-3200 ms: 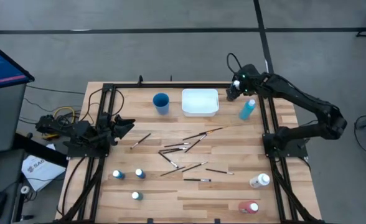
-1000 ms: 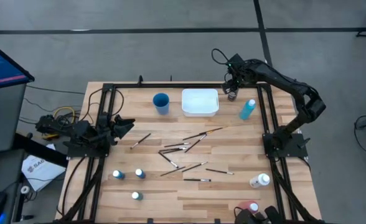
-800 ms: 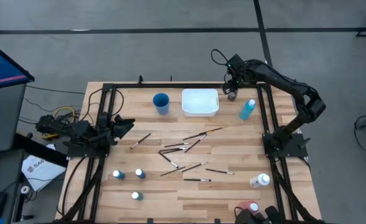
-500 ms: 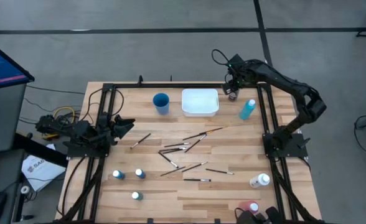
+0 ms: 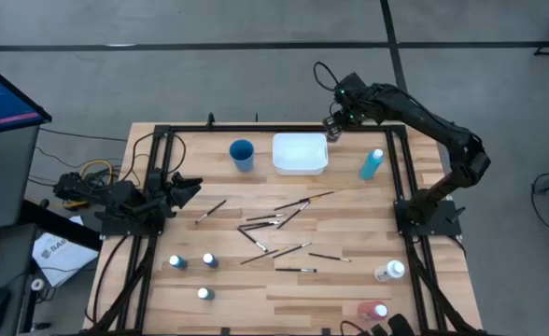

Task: Pick & Place Paint Supplies
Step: Put the black paint bottle into the white bin

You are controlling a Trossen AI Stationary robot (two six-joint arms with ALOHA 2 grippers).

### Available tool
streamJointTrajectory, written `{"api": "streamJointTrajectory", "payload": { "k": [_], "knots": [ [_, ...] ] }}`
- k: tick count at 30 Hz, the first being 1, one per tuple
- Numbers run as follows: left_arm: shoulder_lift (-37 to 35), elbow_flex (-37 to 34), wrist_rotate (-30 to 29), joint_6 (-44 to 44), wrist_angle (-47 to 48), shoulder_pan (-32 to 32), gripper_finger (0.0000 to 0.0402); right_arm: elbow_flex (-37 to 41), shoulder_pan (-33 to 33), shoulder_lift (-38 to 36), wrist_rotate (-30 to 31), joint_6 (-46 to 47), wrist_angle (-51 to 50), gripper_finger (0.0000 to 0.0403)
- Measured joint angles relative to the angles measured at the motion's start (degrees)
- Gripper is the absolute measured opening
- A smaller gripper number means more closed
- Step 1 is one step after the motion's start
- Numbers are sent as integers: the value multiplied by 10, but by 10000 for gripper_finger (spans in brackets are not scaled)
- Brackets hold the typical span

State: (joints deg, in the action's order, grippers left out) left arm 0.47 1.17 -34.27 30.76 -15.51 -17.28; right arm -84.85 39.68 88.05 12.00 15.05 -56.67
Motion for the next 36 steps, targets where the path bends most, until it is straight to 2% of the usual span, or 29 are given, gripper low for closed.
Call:
{"api": "streamJointTrajectory", "payload": {
  "k": [6, 15, 20, 36],
  "knots": [
    [0, 0, 0, 0, 0, 0, 199, -45, -22, 0, 1, 7, -2, 116],
    [0, 0, 0, 0, 0, 0, 199, -49, -72, 3, -6, 5, 16, 118],
    [0, 0, 0, 0, 0, 0, 199, -49, -92, 29, -10, 4, 38, 117],
    [0, 0, 0, 0, 0, 0, 199, -49, -93, 120, -9, -22, 36, 125]
  ]
}}
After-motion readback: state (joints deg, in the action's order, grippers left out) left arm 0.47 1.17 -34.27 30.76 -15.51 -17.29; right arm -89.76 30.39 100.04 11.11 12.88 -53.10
